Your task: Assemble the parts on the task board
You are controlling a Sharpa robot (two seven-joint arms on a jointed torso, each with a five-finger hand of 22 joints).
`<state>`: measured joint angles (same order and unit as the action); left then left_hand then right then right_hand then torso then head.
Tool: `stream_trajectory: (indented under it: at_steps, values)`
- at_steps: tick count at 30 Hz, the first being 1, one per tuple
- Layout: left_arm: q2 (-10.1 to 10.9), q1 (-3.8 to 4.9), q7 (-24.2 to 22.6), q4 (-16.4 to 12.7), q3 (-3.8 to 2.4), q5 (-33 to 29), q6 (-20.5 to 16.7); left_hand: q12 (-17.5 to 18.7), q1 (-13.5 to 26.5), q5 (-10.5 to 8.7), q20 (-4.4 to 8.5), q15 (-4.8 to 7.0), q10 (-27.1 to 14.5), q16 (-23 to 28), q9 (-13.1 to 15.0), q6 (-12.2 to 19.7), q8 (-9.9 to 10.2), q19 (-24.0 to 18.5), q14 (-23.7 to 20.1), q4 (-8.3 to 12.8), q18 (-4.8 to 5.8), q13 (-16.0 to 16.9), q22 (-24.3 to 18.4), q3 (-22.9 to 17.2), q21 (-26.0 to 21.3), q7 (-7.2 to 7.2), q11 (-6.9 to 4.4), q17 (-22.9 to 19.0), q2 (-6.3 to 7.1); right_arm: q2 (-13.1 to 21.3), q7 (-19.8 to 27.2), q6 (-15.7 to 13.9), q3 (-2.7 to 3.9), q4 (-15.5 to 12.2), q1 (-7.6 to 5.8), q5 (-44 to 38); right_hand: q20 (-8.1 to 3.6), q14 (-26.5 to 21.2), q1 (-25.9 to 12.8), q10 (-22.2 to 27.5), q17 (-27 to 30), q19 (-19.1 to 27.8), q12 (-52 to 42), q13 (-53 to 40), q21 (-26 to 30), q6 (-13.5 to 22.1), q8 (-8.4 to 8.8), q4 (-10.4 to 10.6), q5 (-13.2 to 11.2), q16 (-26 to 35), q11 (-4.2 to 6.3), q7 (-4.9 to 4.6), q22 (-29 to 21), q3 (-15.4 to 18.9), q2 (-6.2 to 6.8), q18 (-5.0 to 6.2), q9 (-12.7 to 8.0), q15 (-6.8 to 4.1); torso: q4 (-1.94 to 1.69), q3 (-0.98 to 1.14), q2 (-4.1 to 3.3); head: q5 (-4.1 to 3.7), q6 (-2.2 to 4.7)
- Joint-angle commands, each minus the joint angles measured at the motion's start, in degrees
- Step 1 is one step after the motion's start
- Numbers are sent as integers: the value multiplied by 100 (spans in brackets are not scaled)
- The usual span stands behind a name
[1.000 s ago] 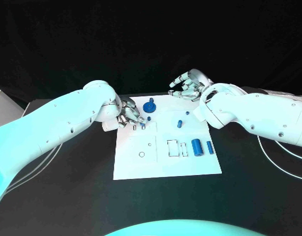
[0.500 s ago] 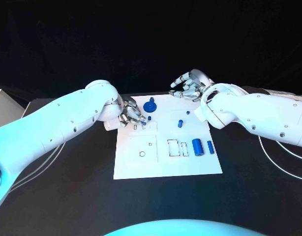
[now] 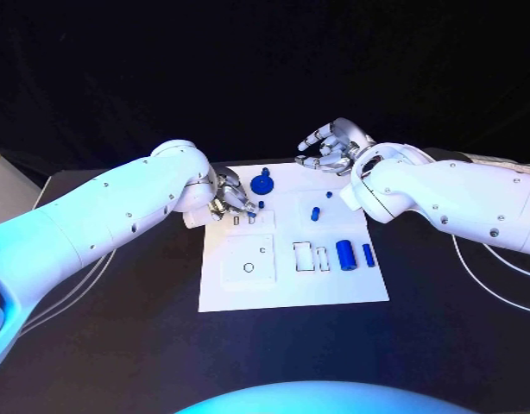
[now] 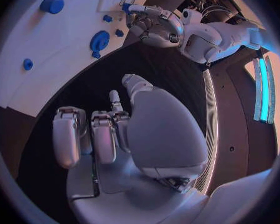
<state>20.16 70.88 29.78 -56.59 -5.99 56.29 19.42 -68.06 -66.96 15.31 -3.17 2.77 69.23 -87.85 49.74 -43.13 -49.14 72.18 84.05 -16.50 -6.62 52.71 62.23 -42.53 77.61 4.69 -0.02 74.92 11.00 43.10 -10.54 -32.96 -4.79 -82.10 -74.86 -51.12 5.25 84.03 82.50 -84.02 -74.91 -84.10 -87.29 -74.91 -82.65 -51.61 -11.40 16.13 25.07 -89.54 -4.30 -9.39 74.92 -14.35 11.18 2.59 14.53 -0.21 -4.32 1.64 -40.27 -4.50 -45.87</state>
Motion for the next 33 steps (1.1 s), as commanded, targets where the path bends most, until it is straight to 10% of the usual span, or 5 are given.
stream_trajectory:
  at_steps: [1, 33]
  values:
    - [-7, -1, 5, -16, 0, 96, 48, -23, 49, 17, -2, 52, 41, -32, 12, -61, -40, 38, 437, 1194, 79, 5, 8, -1168, 27, -57, -8, 1093, -16, 2, 20, 70, 4, -8, 3, -55, 27, 568, -16, -302, -1381, -345, 0, -1233, 29, -3, 16, 3, 5, 0, -27, -15, 802, -28, 45, -64, -6, 21, 0, 0, 2, 0, -12]
    - [-17, -58, 22, 23, 31, 150, 258, -24, 68, 55, 5, 60, 55, -42, 20, -77, -44, 53, 447, 1253, 83, 0, 30, -1190, 41, -64, -16, 1115, -13, 4, 14, 72, 4, -13, 4, -68, 27, 568, -16, -302, -1381, -345, 0, -1233, 29, -3, 16, 3, 5, 0, -27, -15, 802, -28, 45, -64, -6, 21, -2, 6, 1, -10, -71]
